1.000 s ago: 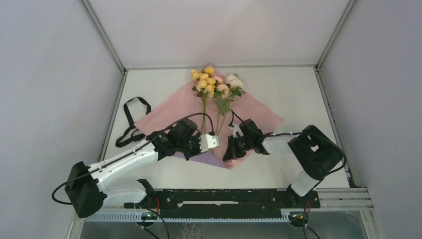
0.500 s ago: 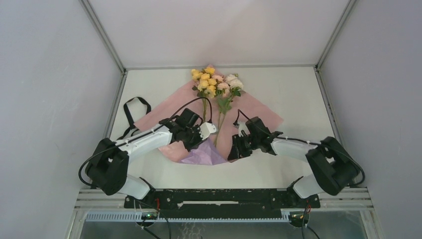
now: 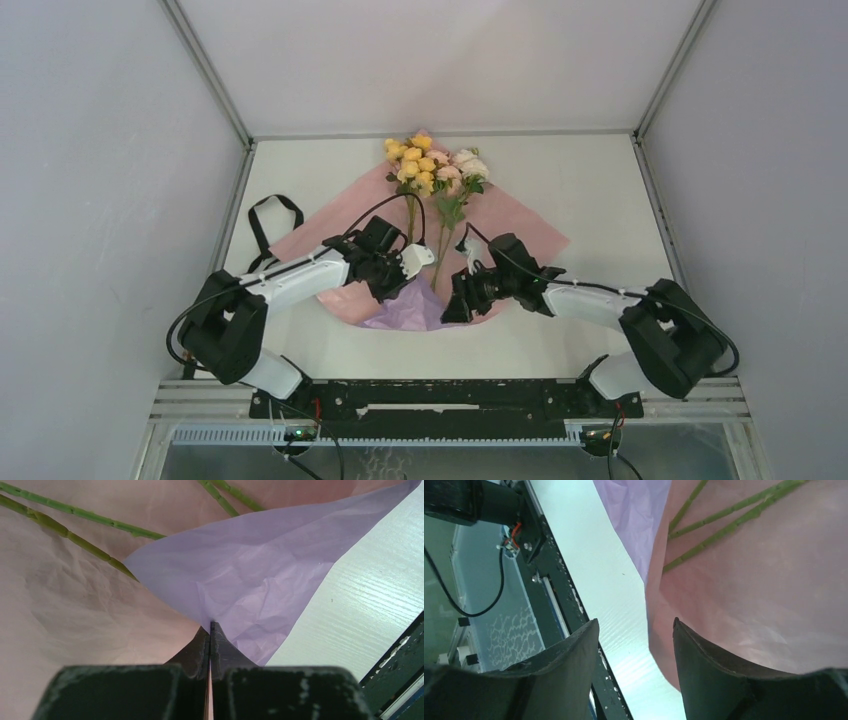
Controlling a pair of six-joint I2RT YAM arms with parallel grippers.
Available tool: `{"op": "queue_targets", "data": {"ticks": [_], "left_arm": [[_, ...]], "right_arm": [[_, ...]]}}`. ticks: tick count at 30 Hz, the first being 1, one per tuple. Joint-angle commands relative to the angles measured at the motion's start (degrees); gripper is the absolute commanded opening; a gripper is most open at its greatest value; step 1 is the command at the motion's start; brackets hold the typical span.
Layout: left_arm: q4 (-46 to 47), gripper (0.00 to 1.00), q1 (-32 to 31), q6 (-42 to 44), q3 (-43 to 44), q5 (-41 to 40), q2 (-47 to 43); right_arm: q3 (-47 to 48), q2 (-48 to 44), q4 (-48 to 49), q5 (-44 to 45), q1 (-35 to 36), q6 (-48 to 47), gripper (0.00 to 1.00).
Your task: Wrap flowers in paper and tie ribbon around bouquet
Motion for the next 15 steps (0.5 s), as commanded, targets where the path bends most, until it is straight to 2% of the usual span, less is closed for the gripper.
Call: {"op": "queue_targets", "data": {"ticks": [1, 4, 9, 11, 13, 15], "left_arm": [[1.0, 0.0, 0.4, -0.9, 3.5, 1.8, 0.0], [1.0, 0.0, 0.5, -0.8, 3.6, 1.8, 0.1], [1.2, 0.0, 0.7, -0.3, 4.2, 0.0, 1.0], [1.1, 0.0, 1.0, 0.0, 4.8, -1.8, 1.4], [0.8, 0.08, 1.7, 0.4, 5.3, -4.2, 1.4], [0.7, 0.25, 1.9, 1.7, 4.9, -8.0, 0.8]], "right_arm": [[1.0, 4.2, 5.1, 1.3, 1.2, -1.1, 0.64], [0.2, 5.8, 6.2, 1.7, 1.1, -0.6, 0.57], [-0.2, 7.1, 6.1, 1.7, 0.2, 1.6, 0.21], [-0.3, 8.0, 5.5, 2.0, -1.0, 3.2, 0.13], [-0.4, 9.3, 4.7, 2.2, -2.2, 4.6, 0.03], [-0.6, 10.4, 4.7, 2.1, -2.9, 5.8, 0.0]]}}
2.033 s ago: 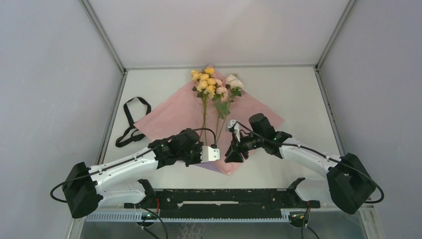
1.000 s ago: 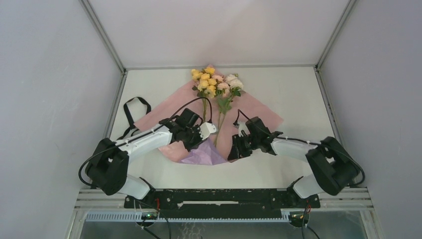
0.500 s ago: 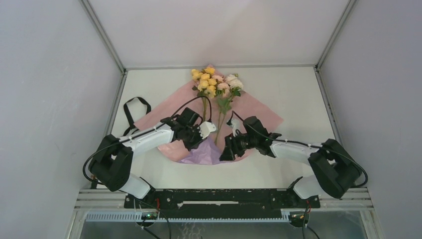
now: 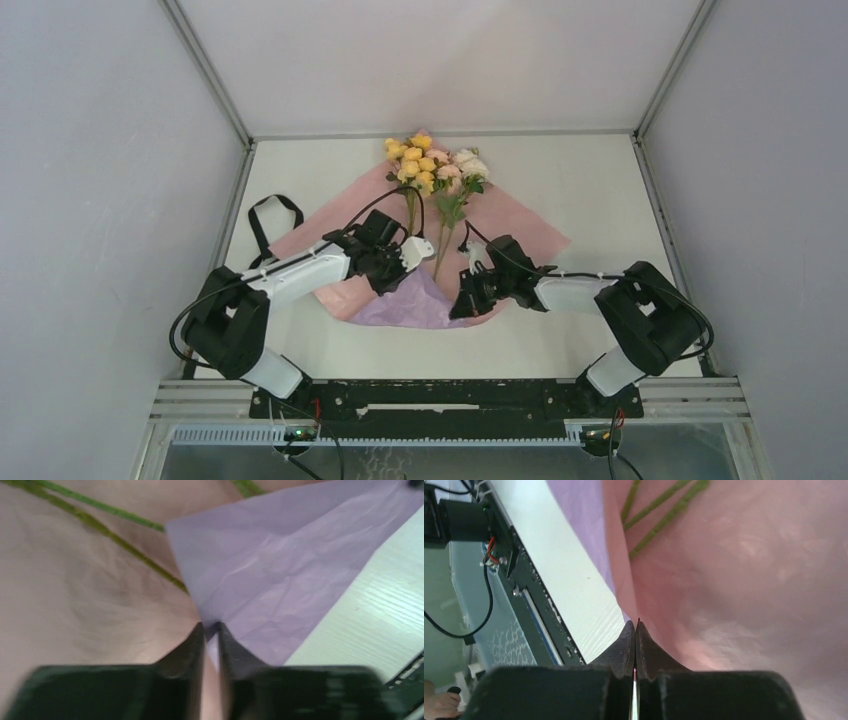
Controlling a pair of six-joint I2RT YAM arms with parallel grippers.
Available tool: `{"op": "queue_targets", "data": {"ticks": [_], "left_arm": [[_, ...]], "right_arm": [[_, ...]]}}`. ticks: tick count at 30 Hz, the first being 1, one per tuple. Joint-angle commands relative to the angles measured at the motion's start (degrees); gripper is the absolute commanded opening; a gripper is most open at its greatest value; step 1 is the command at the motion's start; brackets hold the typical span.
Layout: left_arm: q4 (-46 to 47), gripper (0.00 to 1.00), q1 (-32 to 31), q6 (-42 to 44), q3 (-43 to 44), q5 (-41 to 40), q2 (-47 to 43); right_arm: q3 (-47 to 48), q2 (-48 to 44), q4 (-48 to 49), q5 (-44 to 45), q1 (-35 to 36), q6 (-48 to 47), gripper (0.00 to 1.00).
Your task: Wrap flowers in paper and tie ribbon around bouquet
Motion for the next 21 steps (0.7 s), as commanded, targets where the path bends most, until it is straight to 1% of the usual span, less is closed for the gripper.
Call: {"op": "queue_targets", "data": {"ticks": [1, 4, 6, 7, 10, 12, 14, 16, 18, 19, 21], "left_arm": [[1.0, 0.32, 1.1, 2.4, 2.0, -9.2, -1.1], [2.2, 0.37, 1.2, 5.7, -0.9, -18.5, -3.0], [1.1, 0.38, 1.2, 6.5, -1.8, -21.4, -5.4], [-0.8, 0.38, 1.2, 6.5, -1.6, -21.4, -7.0], [-9.4, 0.4, 0.3, 6.5, 0.5, -16.6, -12.6], [-15.0, 0.39, -2.2, 8.0, 0.7, -12.2, -16.3], [-16.0, 0.38, -6.3, 8.6, -1.4, -8.4, -20.0], [-14.5, 0.36, -13.1, 10.0, -4.0, -7.6, -21.3], [-10.8, 0.33, -19.7, 12.2, -6.6, -12.7, -19.8], [-6.6, 0.31, -21.0, 13.3, -7.9, -14.9, -18.3], [0.2, 0.25, -21.0, 15.1, -9.9, -19.6, -13.4]], "right_arm": [[-0.5, 2.4, 1.1, 0.6, -1.7, 3.6, 0.0], [-0.5, 3.4, 1.0, 1.1, -2.1, 5.4, 0.0], [-0.5, 3.8, 0.8, 1.5, -2.4, 6.5, 0.0], [-0.5, 4.0, 0.9, 1.5, -2.6, 7.3, 0.0], [-0.5, 4.4, 1.1, 1.3, -3.1, 9.1, 0.0], [-0.5, 4.3, 1.1, 1.3, -3.2, 9.8, 0.0], [-0.5, 4.3, 1.1, 1.6, -3.5, 10.6, 0.0], [-0.5, 4.6, 0.9, 2.0, -3.8, 11.2, 0.0], [-0.5, 4.8, 0.9, 2.2, -4.0, 11.4, 0.0], [-0.5, 5.0, 1.0, 2.2, -4.0, 11.5, 0.0], [-0.5, 5.2, 1.5, 1.9, -3.9, 11.8, 0.0]]}}
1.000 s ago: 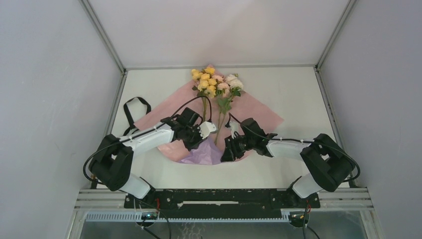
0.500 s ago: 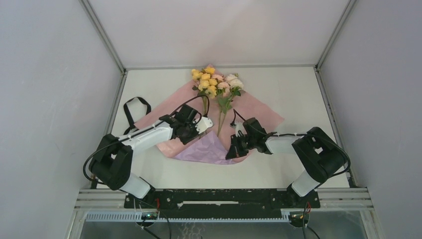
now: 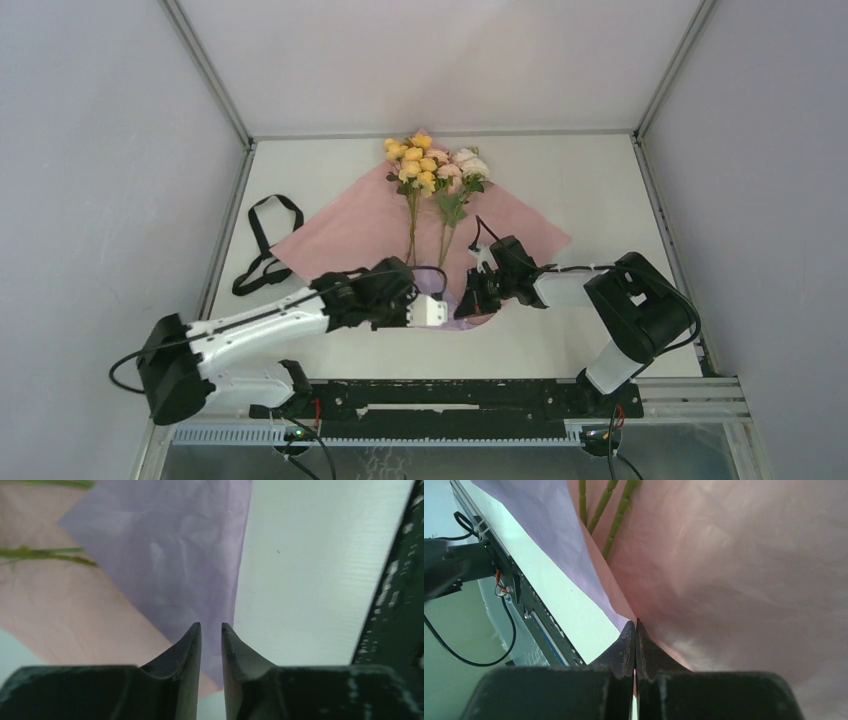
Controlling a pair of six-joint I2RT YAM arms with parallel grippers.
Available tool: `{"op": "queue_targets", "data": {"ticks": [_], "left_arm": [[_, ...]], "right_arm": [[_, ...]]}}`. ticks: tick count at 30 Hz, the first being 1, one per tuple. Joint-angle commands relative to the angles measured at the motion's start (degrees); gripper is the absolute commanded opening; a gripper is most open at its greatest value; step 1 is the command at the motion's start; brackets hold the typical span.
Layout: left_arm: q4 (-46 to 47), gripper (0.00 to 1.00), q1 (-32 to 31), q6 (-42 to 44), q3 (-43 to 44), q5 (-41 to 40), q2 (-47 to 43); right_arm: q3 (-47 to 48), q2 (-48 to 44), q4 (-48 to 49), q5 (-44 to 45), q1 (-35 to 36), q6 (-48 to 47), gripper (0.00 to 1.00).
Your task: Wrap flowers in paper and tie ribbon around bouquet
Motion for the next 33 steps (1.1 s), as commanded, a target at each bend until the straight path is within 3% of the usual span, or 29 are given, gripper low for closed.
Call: {"op": "queue_targets", "data": {"ticks": [1, 3, 7, 11, 14, 17, 21, 24, 27, 33], "left_arm": [[11.5, 0.22, -1.0, 5.7, -5.3, -9.6, 9.5], [13.5, 0.19, 0.4, 5.8, -4.9, -12.2, 14.6], [9.5, 0.19, 2.8, 5.1, -6.1, -9.4, 18.4], [9.0, 0.2, 3.3, 5.6, -14.3, -10.3, 14.6], [5.4, 0.19, 6.3, 5.7, -14.4, -8.4, 10.0], [1.1, 0.2, 6.8, 5.1, -12.0, -9.0, 3.7], [-2.3, 0.26, 6.5, 1.5, -2.8, 1.1, -0.3], [3.5, 0.27, 4.7, -2.9, 1.0, 6.7, 4.2], [11.6, 0.27, 2.1, -4.3, 3.2, 3.7, 14.1], [12.0, 0.26, 1.6, -6.9, 8.9, 1.1, 29.3]], "right_arm": [[-0.1, 0.6, 1.7, 0.3, -0.5, 1.9, 0.0], [-0.1, 0.4, 1.2, 0.5, -0.4, 1.7, 0.01], [-0.1, -0.2, -0.7, 0.9, -0.6, 0.3, 0.01], [-0.1, -0.8, -2.9, 1.7, -1.1, -1.4, 0.01], [-0.1, -0.6, -3.4, 1.6, -1.4, -1.9, 0.01], [-0.1, 0.0, -3.0, 1.1, -1.5, -1.7, 0.02], [-0.1, -0.8, -3.2, 1.3, -1.4, -0.8, 0.06], [0.0, -1.7, -3.2, 1.7, -1.4, 0.0, 0.11], [0.6, -2.0, -4.3, 3.0, -1.4, 0.7, 0.19], [1.0, -4.6, -11.7, 9.6, -1.7, 2.1, 0.25]]}}
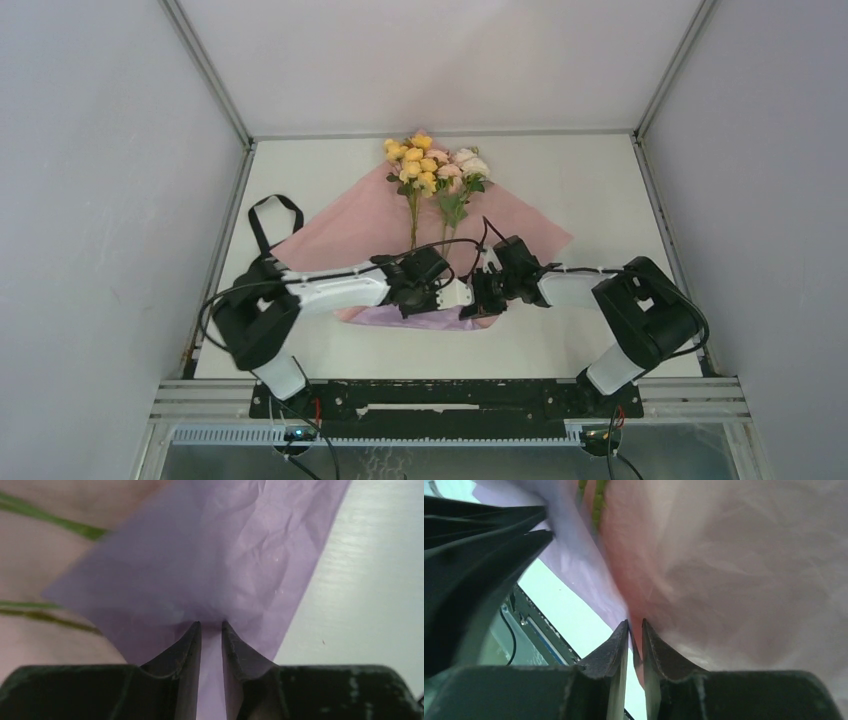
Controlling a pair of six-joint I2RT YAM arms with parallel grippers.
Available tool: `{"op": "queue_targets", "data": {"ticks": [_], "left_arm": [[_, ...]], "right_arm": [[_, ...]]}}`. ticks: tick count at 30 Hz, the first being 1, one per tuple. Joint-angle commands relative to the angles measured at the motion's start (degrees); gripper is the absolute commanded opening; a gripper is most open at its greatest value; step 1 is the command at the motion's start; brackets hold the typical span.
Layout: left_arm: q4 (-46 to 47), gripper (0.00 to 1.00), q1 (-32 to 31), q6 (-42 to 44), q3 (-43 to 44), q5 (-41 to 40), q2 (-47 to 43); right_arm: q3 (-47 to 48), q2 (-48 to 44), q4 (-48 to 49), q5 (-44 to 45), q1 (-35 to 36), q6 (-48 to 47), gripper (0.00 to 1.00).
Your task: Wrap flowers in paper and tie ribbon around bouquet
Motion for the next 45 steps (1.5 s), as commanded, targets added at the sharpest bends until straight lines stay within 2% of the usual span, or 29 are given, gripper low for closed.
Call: {"op": "queue_targets", "data": {"ticks": [1, 5, 10, 13, 16, 18, 25, 28, 32, 35, 36, 45], "left_arm": [[0.4, 0.26, 0.0, -2.9, 3.2, 0.2, 7.3], [-1.3, 0.26, -0.1, -3.0, 3.3, 0.4, 8.4], [-1.6, 0.26, -0.1, -2.9, 2.8, 1.3, 8.0], [-1.6, 0.27, -0.1, -2.8, 3.1, 1.5, 8.0], [-2.0, 0.28, -0.1, -3.1, 4.1, 2.3, 7.8], [-2.4, 0.28, -0.1, -3.3, 4.8, 2.8, 7.8], [-2.8, 0.3, -0.1, -3.1, 5.5, 2.5, 7.8], [-3.2, 0.3, -0.1, -3.5, 7.1, 2.6, 8.0], [-3.5, 0.32, -0.1, -5.0, 11.8, 2.5, 9.8], [-4.6, 0.32, -0.1, -7.6, 16.4, 3.1, 12.7], [-5.3, 0.32, 0.0, -8.4, 17.7, 3.4, 13.8], [-8.5, 0.32, 1.9, -13.5, 23.6, 6.1, 22.5]], "right_arm": [[1.0, -3.5, -8.9, 9.2, -1.0, 0.8, 0.25], [-0.9, -7.2, -14.4, 13.7, -5.0, 1.9, 0.23], [-4.0, -20.2, -19.2, 17.6, -11.6, 2.5, 0.25], [-5.1, -26.3, -22.0, 18.4, -17.1, 1.4, 0.32], [-7.2, -29.2, -19.8, 15.5, -25.0, 2.5, 0.42], [-8.5, -28.7, -15.5, 13.2, -28.0, 4.5, 0.5], [-8.3, -14.3, -2.4, 7.8, -28.8, 8.1, 0.53], [-8.3, -9.6, 2.3, 5.4, -28.9, 8.6, 0.45], [-8.5, -9.6, 2.8, 5.6, -28.7, 8.4, 0.14], [-8.4, -13.5, 1.0, 7.2, -28.2, 7.9, 0.02], [-8.4, -15.1, 0.3, 7.9, -28.1, 7.7, 0.0], [-7.5, -30.5, -8.5, 13.5, -23.4, 6.7, 0.0]]}}
